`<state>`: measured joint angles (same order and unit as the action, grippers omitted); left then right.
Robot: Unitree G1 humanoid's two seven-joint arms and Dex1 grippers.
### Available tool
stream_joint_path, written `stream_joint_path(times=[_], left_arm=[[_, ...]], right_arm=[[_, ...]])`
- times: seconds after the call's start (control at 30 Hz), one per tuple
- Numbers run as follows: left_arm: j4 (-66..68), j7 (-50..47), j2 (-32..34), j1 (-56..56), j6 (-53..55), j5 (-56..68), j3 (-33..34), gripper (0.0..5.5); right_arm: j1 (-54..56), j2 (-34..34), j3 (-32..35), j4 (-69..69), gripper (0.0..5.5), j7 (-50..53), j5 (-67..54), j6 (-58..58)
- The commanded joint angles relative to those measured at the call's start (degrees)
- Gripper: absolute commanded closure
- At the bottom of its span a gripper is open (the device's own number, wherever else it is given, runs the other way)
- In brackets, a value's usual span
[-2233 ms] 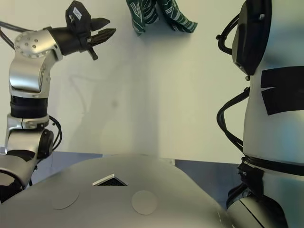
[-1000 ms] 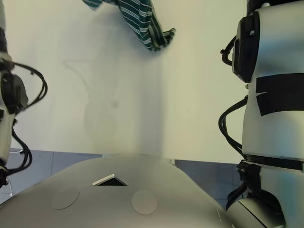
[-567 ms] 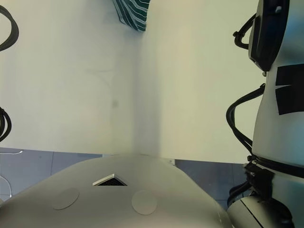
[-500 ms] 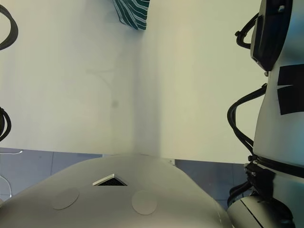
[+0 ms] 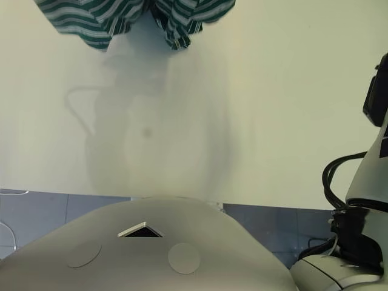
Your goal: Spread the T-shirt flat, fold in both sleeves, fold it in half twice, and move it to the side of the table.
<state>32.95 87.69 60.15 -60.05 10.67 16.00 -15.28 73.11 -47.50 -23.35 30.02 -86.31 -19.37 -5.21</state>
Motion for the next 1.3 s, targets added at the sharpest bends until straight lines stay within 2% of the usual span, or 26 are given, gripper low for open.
stream_joint_path(times=[0.03, 0.23, 0.33, 0.43, 0.5, 0.6, 0.63, 0.73, 0.8, 0.87, 0.97, 1.0, 1.07, 1.2, 1.23, 1.3], left_arm=[[-54.63, 4.80, 28.32, 35.22, 10.23, 23.64, -8.11, 5.48], [-65.65, 3.03, 28.74, 51.15, 14.82, 26.22, -0.03, 5.48], [-65.73, 0.49, 27.25, 52.80, 16.12, 24.49, 3.33, 5.48], [-52.16, -1.71, 18.06, 37.73, 15.42, 14.33, 1.11, 5.48], [-41.63, 0.72, 11.80, 26.45, 15.26, 8.17, -2.28, 5.48], [-41.44, 4.64, 11.42, 24.75, 15.85, 8.88, -5.92, 5.48], [-44.03, 4.78, 12.96, 26.40, 16.32, 11.38, -6.66, 5.48], [-61.14, 4.46, 19.67, 40.05, 20.43, 22.73, -4.87, 5.48], [-71.74, -0.47, 21.74, 51.03, 22.12, 24.19, -4.85, 5.48], [-76.98, -7.32, 21.58, 59.10, 22.03, 19.12, -6.39, 5.48], [-78.20, -17.19, 18.22, 65.37, 21.63, 6.20, -11.24, 5.48], [-77.79, -19.52, 17.19, 66.43, 21.46, 2.20, -12.98, 5.25], [-77.06, -20.63, 17.22, 67.89, 20.50, -2.17, -14.06, 4.88], [-77.32, -17.15, 18.04, 68.17, 20.42, 4.85, -6.76, 4.35], [-74.64, -15.97, 16.13, 64.96, 21.44, 10.09, -1.95, 4.35], [-67.31, -15.87, 10.47, 55.87, 26.46, 23.32, 7.41, 4.35]], right_arm=[[-19.90, -20.19, -5.89, -45.90, 5.50, -6.19, -29.19, -28.30], [-31.32, -18.42, -1.03, -53.87, 5.50, -2.73, -27.62, -34.87], [-34.61, -18.23, 0.08, -55.06, 5.50, -1.28, -22.19, -32.95], [-24.40, -11.49, -1.28, -38.81, 5.50, -1.14, -10.35, -26.36], [-16.62, -6.29, -1.89, -26.74, 5.50, -2.31, -4.93, -23.39], [-16.96, -5.83, -2.75, -26.15, 5.50, -5.75, -4.55, -21.54], [-18.59, -7.77, -3.70, -28.97, 5.50, -6.07, -6.60, -21.52], [-30.70, -22.70, -8.20, -48.68, 5.50, -6.19, -21.19, -24.93], [-40.65, -28.09, -9.32, -56.86, 5.50, -6.14, -21.53, -24.20], [-48.68, -28.98, -9.56, -59.37, 5.50, -4.38, -15.01, -21.08], [-55.94, -25.69, -11.33, -56.71, 5.50, 3.04, -0.33, -14.58], [-57.44, -24.18, -12.01, -55.12, 5.50, 5.66, 4.08, -12.94], [-60.57, -22.50, -12.16, -53.80, 4.96, 8.06, 8.50, -11.15], [-63.20, -23.40, -7.85, -56.01, 4.22, 3.86, 3.09, -13.86], [-60.64, -23.49, -4.00, -56.22, 4.22, 0.39, -4.32, -18.09], [-49.54, -17.56, 3.41, -50.42, 4.22, -1.67, -17.21, -28.59]])
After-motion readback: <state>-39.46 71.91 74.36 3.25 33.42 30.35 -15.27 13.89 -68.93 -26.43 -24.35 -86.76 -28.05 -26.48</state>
